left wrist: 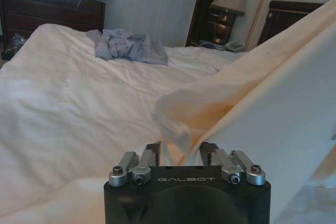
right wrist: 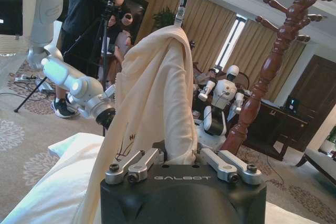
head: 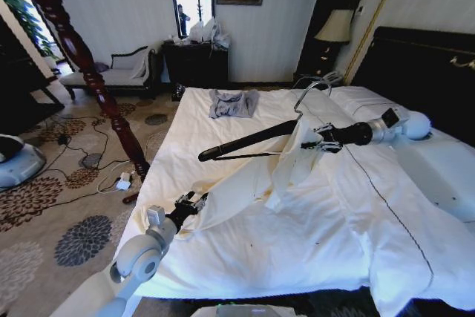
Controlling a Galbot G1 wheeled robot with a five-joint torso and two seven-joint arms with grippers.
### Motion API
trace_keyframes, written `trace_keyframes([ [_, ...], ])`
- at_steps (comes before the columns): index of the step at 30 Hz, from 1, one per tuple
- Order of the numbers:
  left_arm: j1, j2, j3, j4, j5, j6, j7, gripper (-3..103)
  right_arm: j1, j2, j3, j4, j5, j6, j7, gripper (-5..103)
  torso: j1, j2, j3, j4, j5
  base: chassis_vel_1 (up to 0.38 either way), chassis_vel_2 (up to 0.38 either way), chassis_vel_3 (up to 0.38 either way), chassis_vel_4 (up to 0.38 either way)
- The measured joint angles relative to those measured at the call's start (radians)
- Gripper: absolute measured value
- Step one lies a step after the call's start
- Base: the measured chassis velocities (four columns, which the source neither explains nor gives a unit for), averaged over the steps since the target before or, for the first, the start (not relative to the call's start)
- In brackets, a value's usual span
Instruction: Pick up the clothes from the bed and hang them on the clothes hanger.
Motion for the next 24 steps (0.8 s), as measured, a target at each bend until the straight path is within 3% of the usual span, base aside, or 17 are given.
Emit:
trace_keyframes([
  [1,0.004,0.000,-0.002,-0.007,-0.001,0.000,-0.002,40,0.000,0.000,0.000,-0.001,0.000,0.000,0.000,19,0.000,0.000,0.000,0.0000,0.0000,0.000,0.000,0.000,0.000],
  [3,0.007,0.000,-0.004,-0.013,-0.001,0.000,-0.005,40,0.000,-0.001,0.000,-0.003,0.000,0.000,0.000,19,0.000,0.000,0.000,-0.0001,0.0000,0.000,0.000,0.000,0.000],
  [4,0.026,0.003,-0.010,-0.041,-0.004,0.004,-0.008,29,0.001,-0.001,0.000,-0.008,0.000,0.001,0.000,19,0.000,0.000,0.000,-0.0001,0.0001,0.000,0.000,0.000,0.000],
  [7,0.056,0.008,-0.014,-0.073,-0.004,0.010,-0.013,27,0.003,-0.002,-0.001,-0.013,0.000,0.001,0.000,19,0.000,0.000,0.000,-0.0001,0.0002,0.000,0.000,0.000,0.000],
  [15,0.089,-0.001,-0.014,-0.094,0.007,0.015,-0.027,47,0.005,0.003,-0.003,-0.013,0.000,0.001,0.000,19,0.000,0.000,0.000,0.0001,0.0000,0.000,0.000,0.000,0.000],
  [19,0.081,-0.009,-0.016,-0.087,0.007,0.014,-0.032,69,0.002,-0.003,-0.003,-0.008,0.003,0.001,0.000,19,0.000,0.000,0.000,-0.0001,0.0001,0.000,0.000,0.000,0.000],
  [21,0.081,-0.010,-0.016,-0.088,0.007,0.013,-0.032,69,0.001,-0.005,-0.002,-0.008,0.005,0.001,0.000,19,0.000,0.000,0.000,-0.0001,0.0001,0.000,0.000,0.000,0.000],
  [24,0.078,-0.017,-0.015,-0.076,0.007,0.010,-0.032,80,-0.001,-0.011,-0.001,-0.005,0.010,0.001,0.000,19,0.000,0.000,0.000,-0.0002,0.0001,0.000,0.000,0.000,0.000],
])
